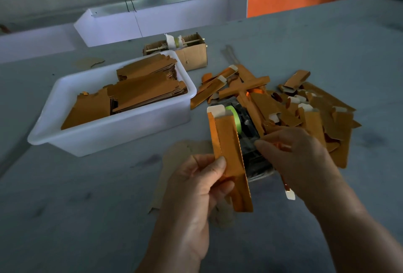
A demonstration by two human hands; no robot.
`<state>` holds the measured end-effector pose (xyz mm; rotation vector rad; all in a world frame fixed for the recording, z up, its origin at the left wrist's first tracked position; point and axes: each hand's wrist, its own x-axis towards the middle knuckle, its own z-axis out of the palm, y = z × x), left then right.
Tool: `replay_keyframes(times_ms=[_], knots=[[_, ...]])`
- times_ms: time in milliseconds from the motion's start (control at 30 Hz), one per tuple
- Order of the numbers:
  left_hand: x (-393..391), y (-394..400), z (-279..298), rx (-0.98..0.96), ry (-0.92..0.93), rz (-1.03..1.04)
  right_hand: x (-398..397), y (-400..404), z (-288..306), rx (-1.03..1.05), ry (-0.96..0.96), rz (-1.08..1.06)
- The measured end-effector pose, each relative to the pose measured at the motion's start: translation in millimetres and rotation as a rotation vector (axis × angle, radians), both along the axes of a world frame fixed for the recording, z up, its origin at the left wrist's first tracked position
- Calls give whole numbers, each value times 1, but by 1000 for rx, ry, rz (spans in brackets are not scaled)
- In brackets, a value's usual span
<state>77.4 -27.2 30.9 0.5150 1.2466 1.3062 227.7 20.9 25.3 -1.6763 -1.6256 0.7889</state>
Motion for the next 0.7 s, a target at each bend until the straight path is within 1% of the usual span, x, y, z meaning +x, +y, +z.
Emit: replay_keyframes(times_ms=[100,233,367,500,533,567,633,667,700], knots=[[3,4,2,-1,-15,11,-3,2,-2,-19,-35,-12],[9,7,2,17,21,-14,-6,1,0,-77,-55,-1],[14,10,2,24,19,-37,-8,0,1,-96,-39,-6],[16,11,0,10,9,-30,-10,1,-2,-65,28,-31],[16,11,-1,9,6,-29,-11,0,-5,-55,70,-39],[16,11,-2,9,3,-28,-12,-1,-7,-50,154,-51],[16,10,-2,11,1,-23,-13,-4,-8,-56,403,-78],[15,10,-3,11,-4,-21,-12,-6,-7,-49,497,-90],[15,10,-3,9,-12,-19,-11,-8,-6,-32,528,-96]])
